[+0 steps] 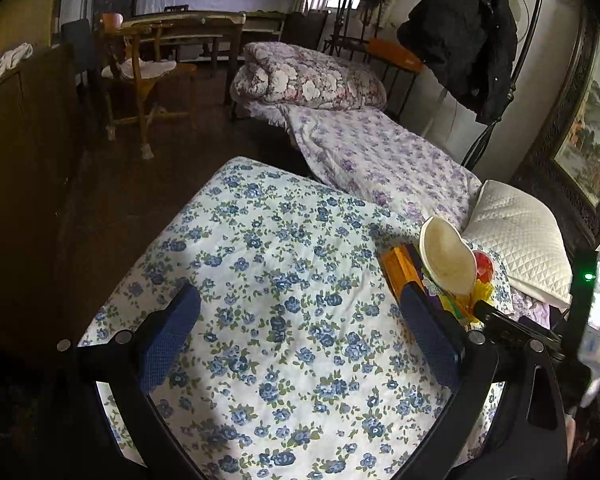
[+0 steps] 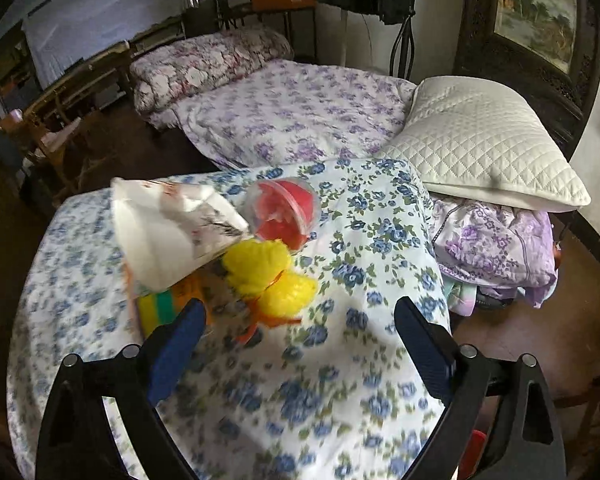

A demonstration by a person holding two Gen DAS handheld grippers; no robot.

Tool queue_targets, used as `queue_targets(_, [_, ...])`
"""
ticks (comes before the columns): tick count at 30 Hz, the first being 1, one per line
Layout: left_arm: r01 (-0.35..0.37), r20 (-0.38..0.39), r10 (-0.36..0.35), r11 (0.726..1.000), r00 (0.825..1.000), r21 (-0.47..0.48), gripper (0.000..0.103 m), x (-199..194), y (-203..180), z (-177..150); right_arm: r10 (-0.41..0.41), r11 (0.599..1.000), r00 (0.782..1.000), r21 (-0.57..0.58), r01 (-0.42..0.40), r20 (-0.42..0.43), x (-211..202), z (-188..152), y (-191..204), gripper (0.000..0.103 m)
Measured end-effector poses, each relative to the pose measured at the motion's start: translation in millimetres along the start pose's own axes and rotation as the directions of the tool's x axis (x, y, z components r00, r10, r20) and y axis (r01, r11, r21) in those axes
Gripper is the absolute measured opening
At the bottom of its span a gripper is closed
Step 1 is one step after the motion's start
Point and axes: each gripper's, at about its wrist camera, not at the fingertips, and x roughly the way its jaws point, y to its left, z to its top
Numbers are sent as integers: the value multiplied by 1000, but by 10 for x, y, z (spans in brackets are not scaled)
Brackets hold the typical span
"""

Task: Collect trash
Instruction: 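Grasp the yellow toy with the right gripper while the left gripper approaches the paper cup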

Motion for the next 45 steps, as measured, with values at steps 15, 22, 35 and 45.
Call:
queue_targets(15, [24,-55,-21,999,998,40,96,179,-107,-62,103,994,993,23,-104,51,-207,-274,83,34])
queue_targets(22, [89,-143,-68,986,987,142,96,439,-676,-161,179,984,983,-2,-179,38,-852,-1029,-17,35])
queue_targets(35, [36,-201,14,970,980,239,96,1163,-1323,-201,214,967,972,123,-225,98,-1272,-1243,-660,36])
queue_targets(45, [44,-246,22,965,969,260,94,1489,-1406,-213,232,957,966,151,-248,118,-1287,-1191,-803,36])
